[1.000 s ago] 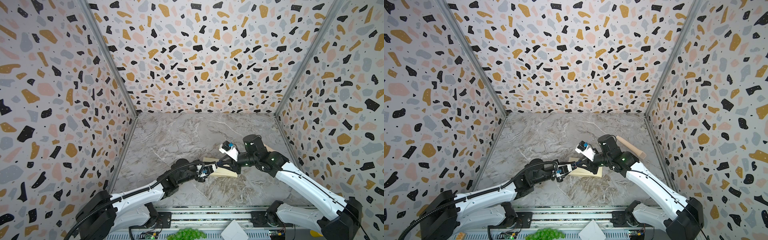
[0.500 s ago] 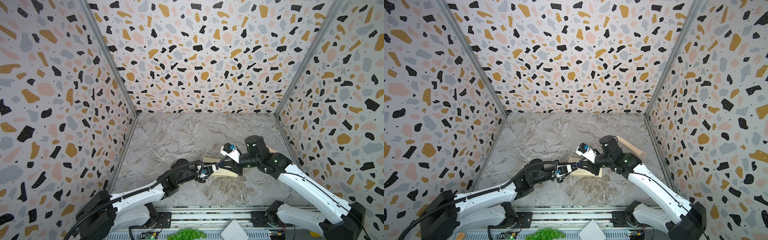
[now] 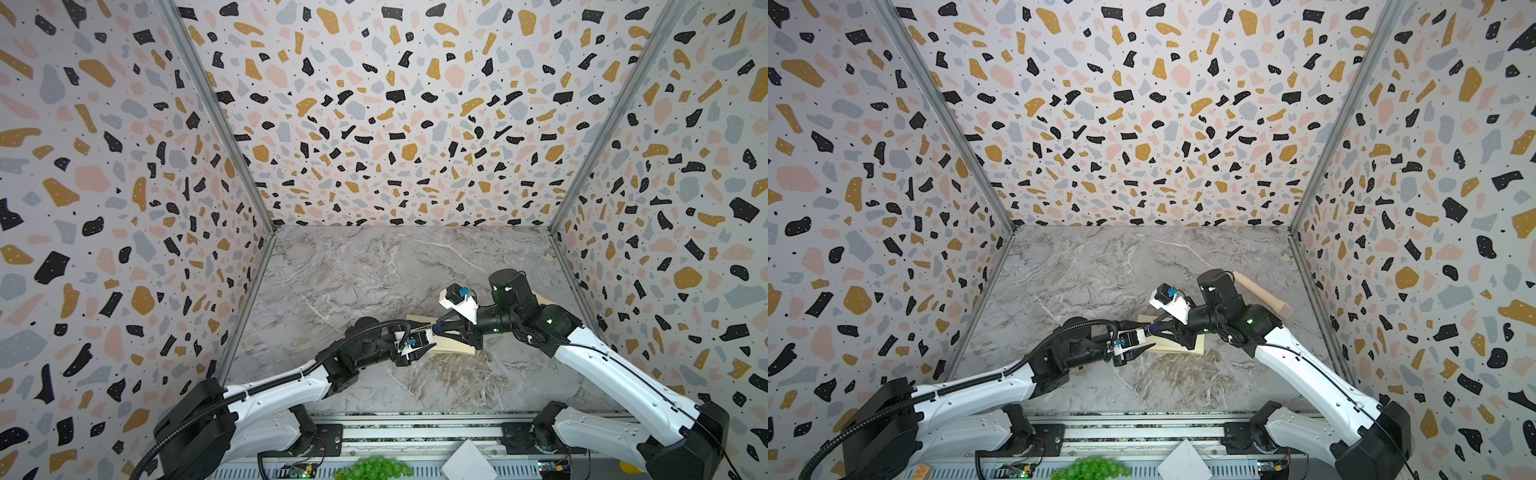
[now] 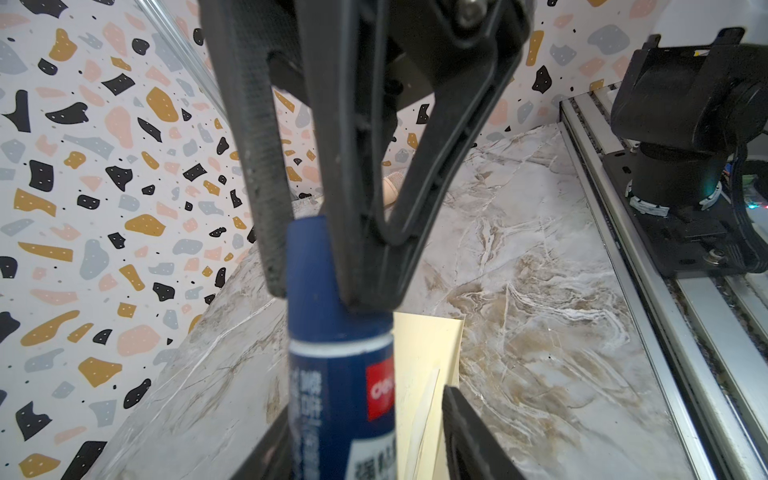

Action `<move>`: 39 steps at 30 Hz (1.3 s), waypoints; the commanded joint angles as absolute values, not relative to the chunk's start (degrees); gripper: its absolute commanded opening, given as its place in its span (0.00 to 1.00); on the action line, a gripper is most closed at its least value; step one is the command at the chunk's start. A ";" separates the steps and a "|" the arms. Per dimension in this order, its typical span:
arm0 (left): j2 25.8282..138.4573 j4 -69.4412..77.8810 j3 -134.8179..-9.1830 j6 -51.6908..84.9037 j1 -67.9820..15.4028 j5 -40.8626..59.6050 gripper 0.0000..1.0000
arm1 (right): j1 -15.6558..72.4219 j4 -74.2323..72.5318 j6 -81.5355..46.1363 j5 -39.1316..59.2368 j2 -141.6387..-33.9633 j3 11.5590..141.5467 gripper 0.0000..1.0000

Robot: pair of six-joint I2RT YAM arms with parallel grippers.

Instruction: Place the letter into the envelope and seal it

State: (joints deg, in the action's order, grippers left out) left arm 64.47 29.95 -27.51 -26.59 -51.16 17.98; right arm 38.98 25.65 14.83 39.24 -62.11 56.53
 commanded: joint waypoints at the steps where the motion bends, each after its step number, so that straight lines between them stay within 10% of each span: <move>1: 63.72 31.55 -29.79 -26.08 -51.02 18.14 0.44 | 39.46 24.61 14.33 40.87 -62.57 58.71 0.00; 5: 63.86 31.55 -30.03 -26.21 -50.98 18.44 0.37 | 39.80 24.55 14.18 41.22 -63.42 58.62 0.00; 11: 65.50 29.95 -30.92 -27.29 -50.97 18.82 0.00 | 40.00 24.27 14.13 40.55 -63.45 58.54 0.00; 23: 67.94 29.04 -30.32 -26.69 -49.88 23.63 0.00 | 39.99 26.90 20.96 35.08 -59.38 60.11 0.00; 39: 61.44 35.77 -23.67 -26.81 -50.08 1.45 0.00 | 33.68 25.60 10.55 36.58 -61.50 62.77 0.00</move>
State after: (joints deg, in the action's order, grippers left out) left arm 62.81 36.93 -26.52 -27.00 -51.57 11.44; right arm 37.56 24.75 14.28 38.96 -62.94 58.94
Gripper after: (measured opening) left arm 0.252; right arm 0.262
